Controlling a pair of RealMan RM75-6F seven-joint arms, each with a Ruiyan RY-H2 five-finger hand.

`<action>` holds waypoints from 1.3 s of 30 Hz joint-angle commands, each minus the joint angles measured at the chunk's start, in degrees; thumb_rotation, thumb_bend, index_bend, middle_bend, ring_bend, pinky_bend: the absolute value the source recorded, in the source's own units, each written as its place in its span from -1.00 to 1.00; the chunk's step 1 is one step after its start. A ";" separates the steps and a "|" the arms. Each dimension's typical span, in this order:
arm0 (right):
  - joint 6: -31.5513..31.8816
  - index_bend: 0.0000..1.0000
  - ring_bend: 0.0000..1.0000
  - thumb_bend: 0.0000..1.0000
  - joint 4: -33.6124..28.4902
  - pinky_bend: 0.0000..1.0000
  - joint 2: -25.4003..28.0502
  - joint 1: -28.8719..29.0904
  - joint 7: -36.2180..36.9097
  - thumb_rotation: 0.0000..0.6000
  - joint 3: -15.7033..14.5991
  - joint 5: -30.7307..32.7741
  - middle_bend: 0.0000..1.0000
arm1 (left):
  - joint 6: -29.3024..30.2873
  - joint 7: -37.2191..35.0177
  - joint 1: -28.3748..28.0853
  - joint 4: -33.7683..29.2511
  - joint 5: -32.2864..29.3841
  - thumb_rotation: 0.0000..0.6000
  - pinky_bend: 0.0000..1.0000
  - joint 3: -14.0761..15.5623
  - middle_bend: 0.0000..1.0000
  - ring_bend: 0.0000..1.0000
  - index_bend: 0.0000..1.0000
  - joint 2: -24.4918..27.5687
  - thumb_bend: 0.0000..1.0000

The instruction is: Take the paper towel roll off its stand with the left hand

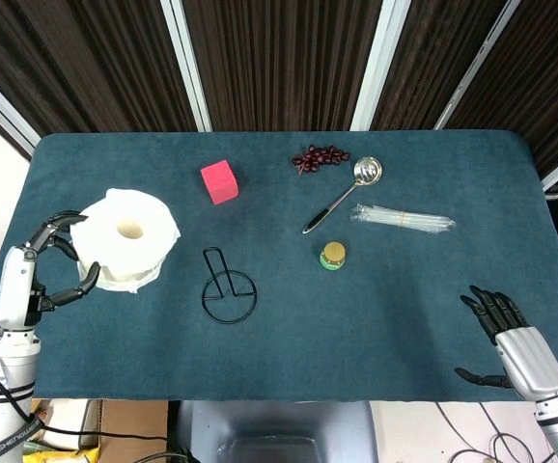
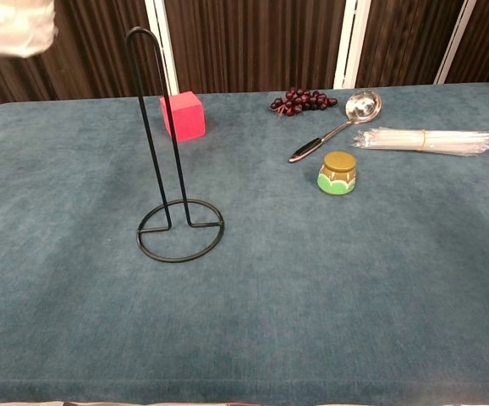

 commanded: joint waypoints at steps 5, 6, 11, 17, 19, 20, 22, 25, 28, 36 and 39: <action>-0.60 -1.00 -1.00 -0.68 -0.06 -1.00 -0.08 0.17 -0.22 1.00 -0.01 0.35 -1.00 | 3.66 -2.48 2.00 21.49 -3.88 1.00 0.17 5.12 0.18 0.12 0.28 -14.22 -0.21; -0.67 -1.00 -1.00 -0.68 -0.11 -1.00 -0.03 0.20 -0.18 1.00 -0.03 0.37 -1.00 | 3.98 -2.67 2.15 24.81 -4.71 1.00 0.17 5.31 0.18 0.12 0.28 -16.21 -0.21; -0.94 -1.00 -1.00 -0.68 -0.14 -1.00 -0.06 0.31 -0.25 1.00 0.08 0.68 -1.00 | 3.16 -3.16 2.54 35.64 -7.02 1.00 0.16 6.64 0.18 0.12 0.28 -22.19 -0.21; -1.24 -1.00 -1.00 -0.68 -0.25 -1.00 -0.06 0.39 -0.40 1.00 -0.01 0.74 -1.00 | 2.53 -4.20 3.56 44.45 -8.67 1.00 0.15 7.72 0.18 0.11 0.28 -27.67 -0.21; -1.27 -1.00 -1.00 -0.68 -0.23 -1.00 -0.08 0.42 -0.42 1.00 0.00 0.75 -1.00 | 2.46 -3.40 3.65 47.29 -8.63 1.00 0.14 8.14 0.18 0.10 0.28 -29.30 -0.21; -1.29 -1.00 -1.00 -0.68 -0.23 -1.00 -0.10 0.42 -0.46 1.00 0.01 0.78 -1.00 | 2.58 -2.88 3.66 48.37 -8.53 1.00 0.14 8.27 0.18 0.10 0.28 -29.92 -0.21; -1.31 -1.00 -1.00 -0.68 -0.26 -1.00 -0.10 0.42 -0.45 1.00 0.01 0.82 -1.00 | 2.92 -1.70 3.65 50.36 -8.27 1.00 0.14 8.43 0.17 0.10 0.28 -31.11 -0.21; -1.15 -1.00 -1.00 -0.68 -0.24 -1.00 -0.09 0.38 -0.45 1.00 0.01 0.74 -1.00 | 3.24 -0.58 3.76 51.98 -7.87 1.00 0.11 8.63 0.14 0.06 0.26 -32.14 -0.21; -0.96 -1.00 -1.00 -0.68 -0.22 -1.00 -0.02 0.33 -0.29 1.00 -0.05 0.57 -1.00 | 2.66 1.24 4.08 51.84 -8.24 1.00 0.03 8.86 -0.02 -0.09 0.14 -32.19 -0.21; -0.44 -1.00 -1.00 -0.68 -0.21 -1.00 0.15 0.19 0.12 1.00 -0.02 0.39 -1.00 | 4.24 13.57 6.08 42.12 -8.65 1.00 -0.72 9.81 -1.00 -1.00 -0.97 -27.26 -0.19; -0.32 -1.00 -1.00 -0.68 -0.17 -1.00 0.15 0.16 0.21 1.00 -0.01 0.33 -1.00 | 7.00 18.52 6.97 37.31 -6.79 1.00 -0.75 10.44 -1.00 -1.00 -1.00 -24.57 -0.19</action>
